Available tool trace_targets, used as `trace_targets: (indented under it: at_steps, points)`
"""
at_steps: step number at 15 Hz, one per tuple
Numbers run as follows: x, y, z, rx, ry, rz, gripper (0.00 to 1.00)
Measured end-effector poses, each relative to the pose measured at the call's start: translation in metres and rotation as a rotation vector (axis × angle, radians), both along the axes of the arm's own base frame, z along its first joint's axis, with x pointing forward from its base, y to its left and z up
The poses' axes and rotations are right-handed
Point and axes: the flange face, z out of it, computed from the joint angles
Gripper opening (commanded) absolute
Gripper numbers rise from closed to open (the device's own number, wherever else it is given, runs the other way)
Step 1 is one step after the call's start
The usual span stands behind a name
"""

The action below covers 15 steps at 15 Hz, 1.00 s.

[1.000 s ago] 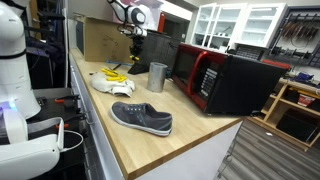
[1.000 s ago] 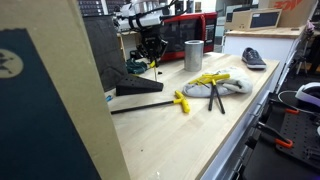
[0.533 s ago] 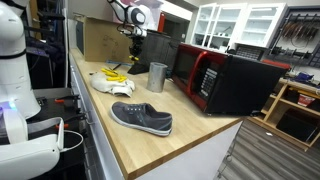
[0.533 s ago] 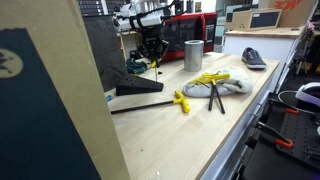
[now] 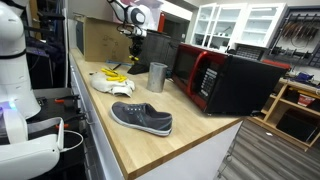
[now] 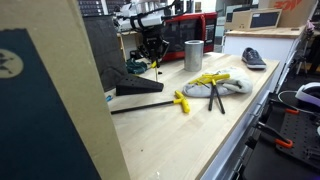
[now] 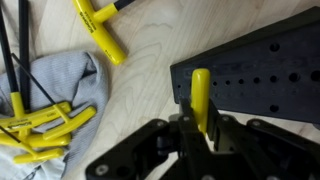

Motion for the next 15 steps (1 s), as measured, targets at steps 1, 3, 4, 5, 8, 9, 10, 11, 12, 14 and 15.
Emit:
trace_targets:
  at_steps: [1,3,4,5,8,9,10,11,12,14,15]
  points:
    - [0.000,0.000,0.000,-0.002,-0.004,0.001,0.04]
    - [-0.001,-0.001,-0.003,-0.005,-0.014,0.005,0.04]
    - [-0.001,-0.001,-0.005,-0.007,-0.017,0.006,0.04]
    - [-0.002,-0.001,-0.007,-0.007,-0.019,0.007,0.04]
    - [-0.003,-0.001,-0.011,-0.006,-0.023,0.007,0.04]
    - [-0.003,-0.001,-0.012,-0.006,-0.024,0.007,0.04]
    - [-0.003,-0.001,-0.012,-0.006,-0.024,0.007,0.19]
    - [-0.003,-0.001,-0.012,-0.006,-0.024,0.008,0.44]
    - [-0.003,-0.001,-0.012,-0.005,-0.023,0.007,0.44]
    - [-0.004,-0.001,-0.012,-0.005,-0.023,0.007,0.54]
    - [-0.004,-0.001,-0.012,-0.004,-0.023,0.007,0.60]
